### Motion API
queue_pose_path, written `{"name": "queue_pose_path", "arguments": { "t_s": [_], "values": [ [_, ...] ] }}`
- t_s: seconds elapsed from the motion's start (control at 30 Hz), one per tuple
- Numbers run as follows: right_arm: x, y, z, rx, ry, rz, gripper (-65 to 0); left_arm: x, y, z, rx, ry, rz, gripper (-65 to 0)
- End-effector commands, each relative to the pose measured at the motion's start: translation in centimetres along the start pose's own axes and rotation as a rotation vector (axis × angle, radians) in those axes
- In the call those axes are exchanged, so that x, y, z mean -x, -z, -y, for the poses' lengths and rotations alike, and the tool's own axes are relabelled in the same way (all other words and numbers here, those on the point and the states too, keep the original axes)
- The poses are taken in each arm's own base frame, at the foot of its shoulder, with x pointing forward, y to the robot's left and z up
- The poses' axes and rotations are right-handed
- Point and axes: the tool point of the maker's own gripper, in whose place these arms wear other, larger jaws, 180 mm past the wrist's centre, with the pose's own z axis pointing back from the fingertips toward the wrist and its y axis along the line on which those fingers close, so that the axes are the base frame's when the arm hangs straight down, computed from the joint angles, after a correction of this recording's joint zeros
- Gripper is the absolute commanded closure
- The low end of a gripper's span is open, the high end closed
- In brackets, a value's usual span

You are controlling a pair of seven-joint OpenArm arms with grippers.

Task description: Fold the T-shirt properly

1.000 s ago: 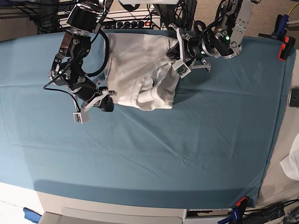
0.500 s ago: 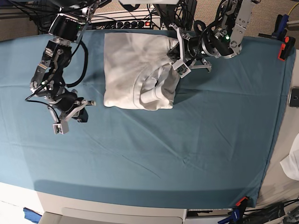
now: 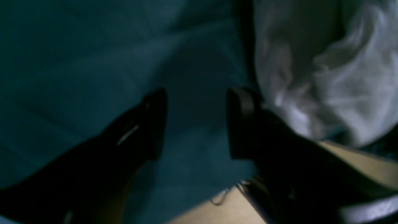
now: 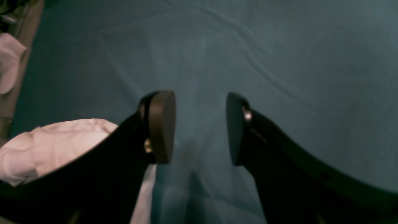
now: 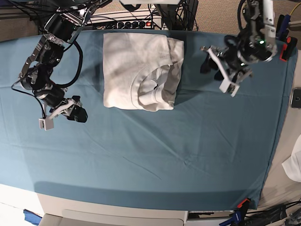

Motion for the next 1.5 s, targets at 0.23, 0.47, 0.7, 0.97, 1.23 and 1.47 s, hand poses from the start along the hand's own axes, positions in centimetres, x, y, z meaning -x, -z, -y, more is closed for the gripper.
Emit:
{"name": "queue_pose_path", "arguments": {
  "t_s": [0.23,0.47,0.7,0.97,1.23,1.47],
  "values": [
    [0.0,1.2,-1.2,-0.129,0.098,0.017,-26.7,2.5,-1.2,2.7,0.135,-0.065,-0.027,-32.0],
    [1.6,1.7,-3.3,-0.300,0.182,-0.014,-26.7,2.9,-1.3,3.0,0.145,-0.077,-0.034,-32.0],
    [1.9,2.2,-4.7,-0.348,0.201,-0.013,-26.6,2.8,-1.1,3.4,0.156,-0.094,-0.022,-32.0],
    [3.8,3.8,-7.9,-0.413,0.127,-0.120,-26.6,3.3,-1.0,4.0,0.170,-0.111,-0.031,-32.0],
    [4.9,4.5,-7.2,-0.346,0.078,-0.171,-26.6,4.4,0.0,7.3,0.250,-0.097,-0.070,-32.0],
    [4.6,4.6,-6.6,-0.319,0.065,-0.158,-26.6,4.9,0.5,9.3,0.293,-0.075,-0.093,-32.0]
  ]
}}
